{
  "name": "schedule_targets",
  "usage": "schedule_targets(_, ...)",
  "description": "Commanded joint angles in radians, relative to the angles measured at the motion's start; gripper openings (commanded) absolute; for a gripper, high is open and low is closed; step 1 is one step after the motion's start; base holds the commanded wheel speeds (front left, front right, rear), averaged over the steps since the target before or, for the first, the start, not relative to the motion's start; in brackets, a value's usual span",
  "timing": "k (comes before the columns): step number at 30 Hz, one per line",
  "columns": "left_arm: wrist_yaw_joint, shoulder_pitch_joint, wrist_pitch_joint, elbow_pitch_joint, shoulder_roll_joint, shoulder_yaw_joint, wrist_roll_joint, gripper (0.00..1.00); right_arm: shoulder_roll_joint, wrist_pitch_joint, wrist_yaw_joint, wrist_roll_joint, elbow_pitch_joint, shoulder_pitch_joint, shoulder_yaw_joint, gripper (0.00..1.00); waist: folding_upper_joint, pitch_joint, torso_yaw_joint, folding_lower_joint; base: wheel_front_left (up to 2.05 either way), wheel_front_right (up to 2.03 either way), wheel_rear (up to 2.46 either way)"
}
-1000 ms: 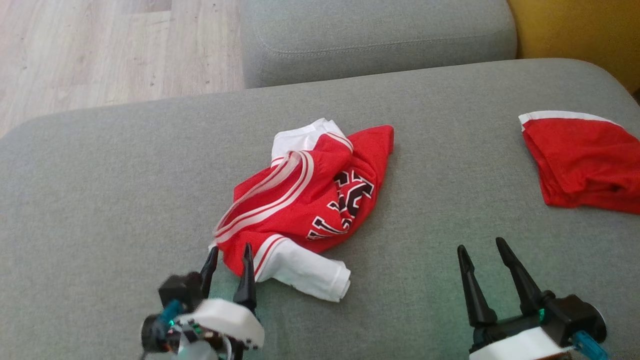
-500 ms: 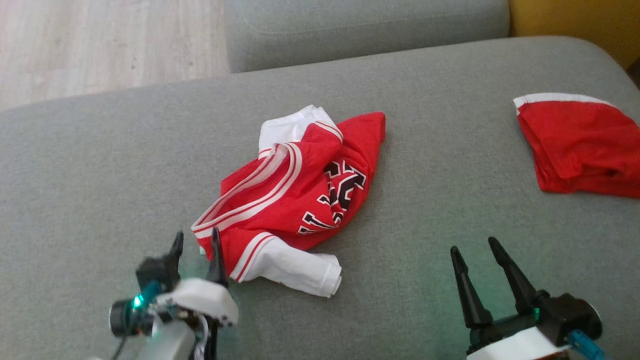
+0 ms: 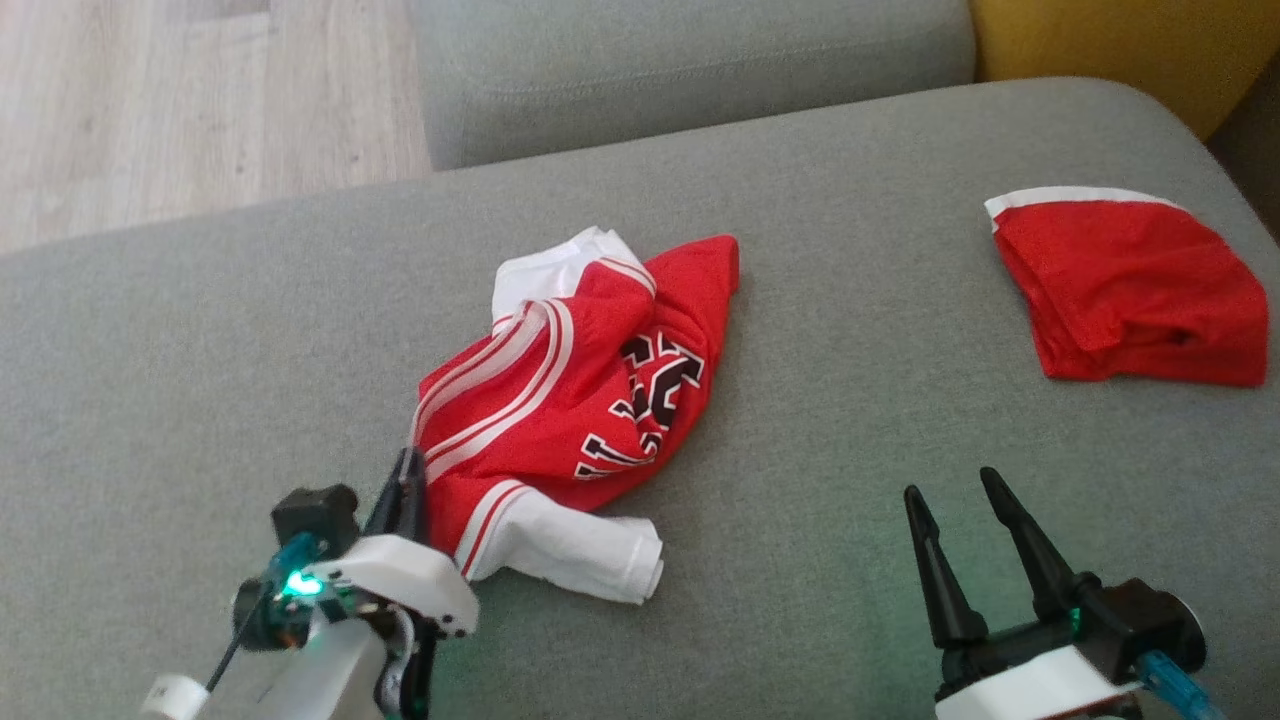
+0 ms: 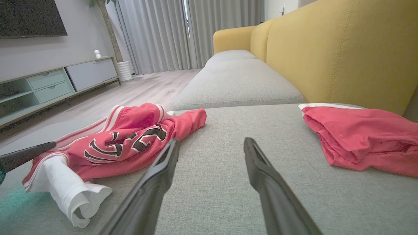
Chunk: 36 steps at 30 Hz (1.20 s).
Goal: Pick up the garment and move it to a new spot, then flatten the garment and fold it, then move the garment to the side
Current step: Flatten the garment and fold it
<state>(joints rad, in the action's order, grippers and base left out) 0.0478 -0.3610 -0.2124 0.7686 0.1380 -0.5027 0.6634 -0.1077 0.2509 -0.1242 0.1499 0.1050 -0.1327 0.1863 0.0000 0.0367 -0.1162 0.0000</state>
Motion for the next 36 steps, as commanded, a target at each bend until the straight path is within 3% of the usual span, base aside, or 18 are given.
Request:
schedule_targets(1, -0.014, -0.044, -0.009, -0.040, 0.003, 0.018, 0.005, 0.00, -0.006, 0.011, -0.007, 0.003, -0.029, 0.021, 0.015, 1.00, 0.0000, -0.015, -0.007, 0.0000, 0.00, 0.00, 0.00)
schedule_targets(6, -0.097, -0.107, 0.042, -0.178, -0.030, -0.031, 0.016, 0.00, 0.006, 0.011, -0.007, 0.000, -0.027, 0.012, 0.016, 1.00, 0.0000, -0.042, -0.020, 0.0000, 0.00, 0.00, 0.00)
schedule_targets(14, -0.140, -0.391, 0.215, -0.402, -0.080, -0.090, 0.087, 0.00, 0.021, 0.011, -0.007, -0.001, -0.029, 0.048, 0.038, 1.00, 0.0000, -0.049, -0.086, 0.0000, 0.00, 0.00, 0.00)
schedule_targets(20, -0.139, -0.631, 0.210, -0.402, -0.087, -0.111, 0.153, 0.00, 0.025, 0.011, -0.007, 0.003, -0.025, 0.058, 0.046, 1.00, 0.0000, -0.046, -0.132, 0.0000, 0.00, 0.00, 0.00)
schedule_targets(26, -0.068, -0.851, 0.073, -0.248, -0.087, -0.097, 0.201, 0.00, 0.024, 0.011, -0.007, 0.003, -0.030, 0.054, 0.040, 1.00, 0.0000, -0.044, -0.146, 0.0000, 0.00, 0.00, 0.00)
schedule_targets(29, -0.045, -0.820, 0.041, -0.165, -0.086, -0.058, 0.238, 0.00, 0.023, 0.011, -0.007, 0.001, -0.038, 0.045, 0.021, 1.00, 0.0000, -0.037, -0.129, 0.0000, 0.00, 0.00, 0.00)
schedule_targets(36, -0.019, -0.379, -0.012, -0.079, -0.029, 0.005, 0.344, 0.00, 0.008, 0.011, -0.007, -0.009, -0.053, 0.014, -0.013, 1.00, 0.0000, 0.003, -0.050, 0.0000, 0.00, 0.00, 0.00)
